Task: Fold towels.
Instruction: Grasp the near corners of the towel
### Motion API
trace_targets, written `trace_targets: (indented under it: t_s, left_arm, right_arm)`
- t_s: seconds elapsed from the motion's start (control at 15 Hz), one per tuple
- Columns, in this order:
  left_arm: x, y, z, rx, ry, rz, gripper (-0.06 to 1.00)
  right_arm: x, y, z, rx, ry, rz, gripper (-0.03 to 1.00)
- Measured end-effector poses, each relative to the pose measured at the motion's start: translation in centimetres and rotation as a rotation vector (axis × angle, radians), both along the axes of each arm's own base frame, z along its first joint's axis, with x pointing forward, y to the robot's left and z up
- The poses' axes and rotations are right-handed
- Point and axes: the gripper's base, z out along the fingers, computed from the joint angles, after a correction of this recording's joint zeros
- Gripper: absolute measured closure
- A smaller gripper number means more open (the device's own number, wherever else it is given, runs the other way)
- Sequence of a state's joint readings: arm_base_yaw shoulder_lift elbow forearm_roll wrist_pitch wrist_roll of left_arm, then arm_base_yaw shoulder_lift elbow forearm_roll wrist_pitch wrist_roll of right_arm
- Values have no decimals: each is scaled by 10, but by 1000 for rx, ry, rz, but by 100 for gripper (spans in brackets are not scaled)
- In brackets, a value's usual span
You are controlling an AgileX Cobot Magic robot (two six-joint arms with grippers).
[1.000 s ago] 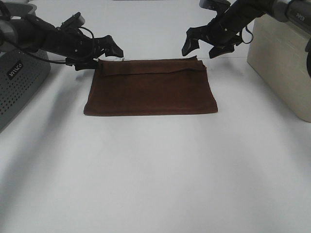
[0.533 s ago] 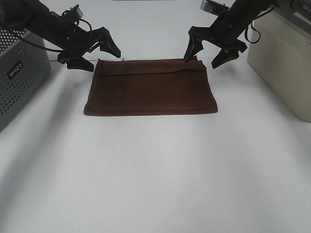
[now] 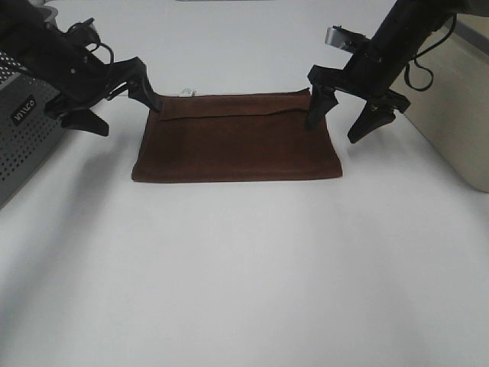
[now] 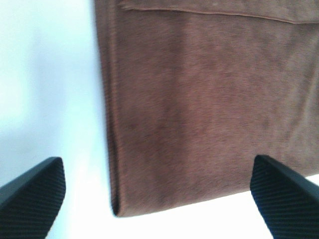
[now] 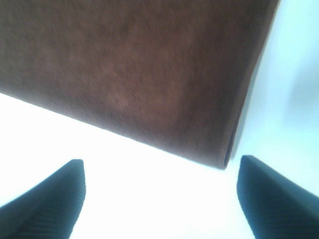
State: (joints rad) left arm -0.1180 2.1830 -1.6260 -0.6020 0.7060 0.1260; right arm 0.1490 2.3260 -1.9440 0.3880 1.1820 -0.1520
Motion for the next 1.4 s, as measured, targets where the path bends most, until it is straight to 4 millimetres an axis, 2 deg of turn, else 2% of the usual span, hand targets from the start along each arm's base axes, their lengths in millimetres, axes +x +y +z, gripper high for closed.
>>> trace_targets:
  t_s: [0.2, 0.4, 0.47, 0.67, 0.87, 1.0, 1.07, 1.27, 1.33, 1.4]
  left_arm:
    - [-22, 9, -13, 42, 1, 31, 0]
    - [-27, -6, -29, 51, 39, -18, 0]
    - [-27, -8, -32, 53, 43, -22, 0]
    - [-26, -11, -58, 52, 84, -10, 1]
    - [-23, -19, -63, 53, 66, -21, 4]
    - [-17, -31, -67, 45, 57, -44, 16]
    - [-14, -33, -69, 41, 60, -50, 27]
    - [-14, -35, -75, 49, 74, -59, 82]
    - [-15, -34, -75, 64, 72, -70, 91]
    - [-15, -33, -74, 77, 71, -78, 93]
  right_arm:
    - [-16, -1, -23, 17, 28, -6, 19]
    - [-23, 1, -42, 48, 31, -19, 19]
    - [-23, 1, -43, 47, 23, -22, 19]
    - [-15, 1, -44, 44, -66, -36, 19]
    - [-13, 2, -56, 52, -68, -49, 22]
    - [-12, 6, -65, 94, -57, -57, 31]
    - [-10, 6, -67, 105, -68, -62, 41]
    - [-8, 2, -72, 54, -95, -63, 76]
    - [-8, 0, -73, 32, -91, -73, 85]
    - [-8, -1, -74, 17, -79, -83, 96]
